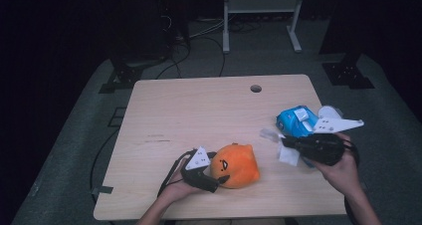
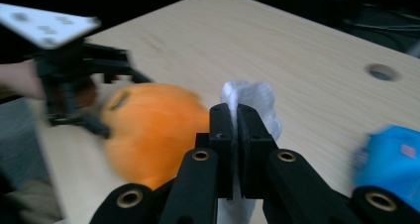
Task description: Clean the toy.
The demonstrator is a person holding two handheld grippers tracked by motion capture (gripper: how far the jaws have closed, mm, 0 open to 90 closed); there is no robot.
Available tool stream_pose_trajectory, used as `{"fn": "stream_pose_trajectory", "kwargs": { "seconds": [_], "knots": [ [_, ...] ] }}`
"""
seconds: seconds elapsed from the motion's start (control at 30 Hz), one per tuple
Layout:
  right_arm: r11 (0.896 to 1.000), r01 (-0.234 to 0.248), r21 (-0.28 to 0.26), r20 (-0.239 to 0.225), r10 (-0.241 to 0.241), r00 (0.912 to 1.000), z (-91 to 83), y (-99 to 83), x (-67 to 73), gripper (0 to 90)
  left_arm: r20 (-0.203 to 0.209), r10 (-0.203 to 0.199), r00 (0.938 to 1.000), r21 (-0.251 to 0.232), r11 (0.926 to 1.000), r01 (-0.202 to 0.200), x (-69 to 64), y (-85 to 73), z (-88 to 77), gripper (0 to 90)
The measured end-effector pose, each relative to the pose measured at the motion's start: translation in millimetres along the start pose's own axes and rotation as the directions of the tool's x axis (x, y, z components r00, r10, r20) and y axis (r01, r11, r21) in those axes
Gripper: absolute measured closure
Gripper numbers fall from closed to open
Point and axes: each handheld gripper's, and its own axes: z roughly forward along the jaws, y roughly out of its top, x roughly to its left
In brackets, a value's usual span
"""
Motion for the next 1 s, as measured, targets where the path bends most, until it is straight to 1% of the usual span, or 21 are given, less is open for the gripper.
{"fn": "stream_pose_trajectory", "kwargs": {
  "seconds": [0.03,0.07,0.1,0.17,0.2,0.3,0.4,0.43,0.5,0.53,0.57,0.63,0.67,0.7,0.73,0.8,0.83,0.87,0.9,0.97,1.0],
  "knots": [
    [1.0,0.007,0.006,-0.022,-0.006,0.9997,1.9,1.7,4.9,85.7,0.0,-0.002,1.0,-0.003,1.0,0.002,0.0,-0.2,0.4,11.5],
    [1.0,0.018,0.022,-0.062,-0.016,0.998,5.2,4.0,14.3,85.5,0.0,-0.002,1.0,-0.003,1.0,0.002,0.1,-0.3,0.3,11.5],
    [0.999,0.027,0.027,-0.079,-0.025,0.9966,6.5,4.7,18.6,85.5,0.0,-0.001,1.0,-0.003,1.0,0.001,0.0,-0.4,0.3,11.4],
    [0.997,0.052,0.049,-0.14,-0.045,0.9892,10.2,5.9,28.5,85.5,0.0,0.003,1.0,-0.002,1.0,-0.003,-0.2,-0.3,0.2,11.5],
    [0.996,0.065,0.054,-0.152,-0.056,0.9869,11.0,6.2,33.6,85.5,0.001,0.003,1.0,-0.003,1.0,-0.003,0.0,-0.4,0.3,11.5],
    [0.995,0.077,0.064,-0.218,-0.061,0.974,11.6,8.1,44.2,85.5,0.005,-0.009,1.0,-0.006,0.9999,0.009,0.8,-1.2,1.2,11.1],
    [0.995,0.071,0.065,-0.262,-0.052,0.9637,14.3,10.1,46.5,85.5,0.004,-0.008,1.0,-0.007,0.9999,0.008,0.5,-1.4,1.7,11.1],
    [0.995,0.069,0.075,-0.267,-0.047,0.9627,17.5,10.0,46.0,85.5,0.002,-0.006,1.0,-0.008,0.9999,0.006,0.2,-1.5,1.8,11.0],
    [0.991,0.074,0.107,-0.251,-0.045,0.9668,27.9,8.8,43.4,85.5,0.0,0.0,1.0,-0.005,1.0,0.0,-0.5,-1.2,1.8,11.0],
    [0.987,0.072,0.145,-0.241,-0.035,0.9699,41.5,7.5,40.1,85.3,-0.002,0.005,1.0,-0.004,1.0,-0.005,-1.1,-1.0,2.0,10.9],
    [0.987,0.072,0.145,-0.241,-0.035,0.9699,41.5,7.5,40.1,85.3,-0.003,0.01,0.9999,-0.005,0.9999,-0.01,-1.7,-0.8,2.3,10.9],
    [0.983,0.079,0.168,-0.206,-0.043,0.9777,55.6,7.0,37.7,85.3,-0.006,0.017,0.9998,-0.003,0.9999,-0.017,-2.7,-0.3,3.0,10.8],
    [0.981,0.08,0.175,-0.195,-0.045,0.9798,62.0,6.8,37.6,85.3,-0.008,0.02,0.9998,-0.005,0.9998,-0.02,-3.1,0.0,3.5,10.8],
    [0.982,0.079,0.17,-0.192,-0.046,0.9803,68.0,6.3,38.5,85.2,-0.008,0.021,0.9998,-0.005,0.9998,-0.021,-3.3,0.2,3.7,10.8],
    [0.982,0.084,0.17,-0.197,-0.05,0.9791,72.3,5.7,39.8,85.1,-0.009,0.025,0.9996,-0.005,0.9997,-0.025,-3.0,0.3,3.7,10.8],
    [0.978,0.112,0.178,-0.193,-0.076,0.9781,82.3,2.9,47.6,84.5,-0.007,0.022,0.9997,-0.003,0.9997,-0.022,-3.0,0.0,3.4,10.8],
    [0.974,0.133,0.182,-0.193,-0.097,0.9763,87.3,0.1,53.0,83.0,-0.007,0.02,0.9998,-0.004,0.9998,-0.02,-3.3,-0.1,3.4,10.7],
    [0.969,0.169,0.178,-0.181,-0.136,0.974,93.1,-6.0,61.2,81.0,-0.007,0.021,0.9997,-0.005,0.9998,-0.021,-3.4,-0.1,3.5,10.8],
    [0.969,0.169,0.178,-0.181,-0.136,0.974,93.1,-6.0,61.2,79.1,-0.008,0.021,0.9997,-0.005,0.9998,-0.021,-3.5,-0.1,3.6,10.8],
    [0.968,0.188,0.168,-0.175,-0.159,0.9717,96.2,-12.0,66.8,75.1,-0.009,0.02,0.9998,-0.003,0.9998,-0.02,-4.1,-0.5,3.5,10.8],
    [0.969,0.193,0.156,-0.174,-0.165,0.9708,97.2,-14.6,68.6,72.8,-0.01,0.02,0.9997,-0.002,0.9998,-0.02,-4.3,-0.5,3.4,10.7]
  ]
}}
